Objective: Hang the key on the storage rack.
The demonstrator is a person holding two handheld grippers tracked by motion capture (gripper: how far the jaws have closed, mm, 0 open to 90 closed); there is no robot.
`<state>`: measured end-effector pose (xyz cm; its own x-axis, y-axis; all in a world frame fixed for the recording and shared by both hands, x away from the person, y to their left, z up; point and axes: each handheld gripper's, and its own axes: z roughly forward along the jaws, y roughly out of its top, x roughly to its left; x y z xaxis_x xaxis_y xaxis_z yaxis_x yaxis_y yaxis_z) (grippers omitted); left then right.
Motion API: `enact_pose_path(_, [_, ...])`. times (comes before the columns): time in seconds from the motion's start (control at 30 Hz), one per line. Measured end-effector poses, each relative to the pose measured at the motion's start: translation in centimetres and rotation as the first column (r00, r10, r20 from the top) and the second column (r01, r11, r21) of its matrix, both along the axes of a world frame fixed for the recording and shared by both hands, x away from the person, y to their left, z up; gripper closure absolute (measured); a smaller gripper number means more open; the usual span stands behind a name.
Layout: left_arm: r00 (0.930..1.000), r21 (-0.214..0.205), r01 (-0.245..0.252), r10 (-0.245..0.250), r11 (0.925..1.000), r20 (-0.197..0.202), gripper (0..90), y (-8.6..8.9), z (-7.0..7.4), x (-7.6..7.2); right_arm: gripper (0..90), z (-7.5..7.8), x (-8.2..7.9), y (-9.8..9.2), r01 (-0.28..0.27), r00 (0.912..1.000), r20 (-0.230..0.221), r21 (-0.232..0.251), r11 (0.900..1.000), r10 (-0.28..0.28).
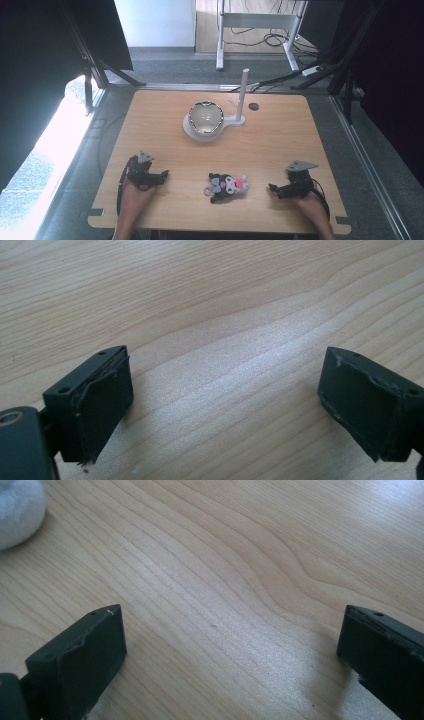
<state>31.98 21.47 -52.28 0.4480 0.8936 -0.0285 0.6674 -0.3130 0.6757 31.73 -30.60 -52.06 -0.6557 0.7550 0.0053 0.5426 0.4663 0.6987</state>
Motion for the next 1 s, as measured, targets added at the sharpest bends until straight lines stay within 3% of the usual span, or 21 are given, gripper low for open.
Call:
enact_pose_path(0.7, [1.0,0.0,-0.001,0.001,1.0,0.0,7.3,0.0,0.0,0.0,0.0,0.03,-0.02,-0.03,-0.002,1.0,0.0,0.0,1.0,0.002])
enact_pose_path(1.0, [1.0,0.0,0.0,0.0,1.0,0.0,7.4,0.0,0.0,0.0,0.9,0.96,-0.21,-0.28,-0.041,0.9991,-0.015,-0.044,0.9982,0.04])
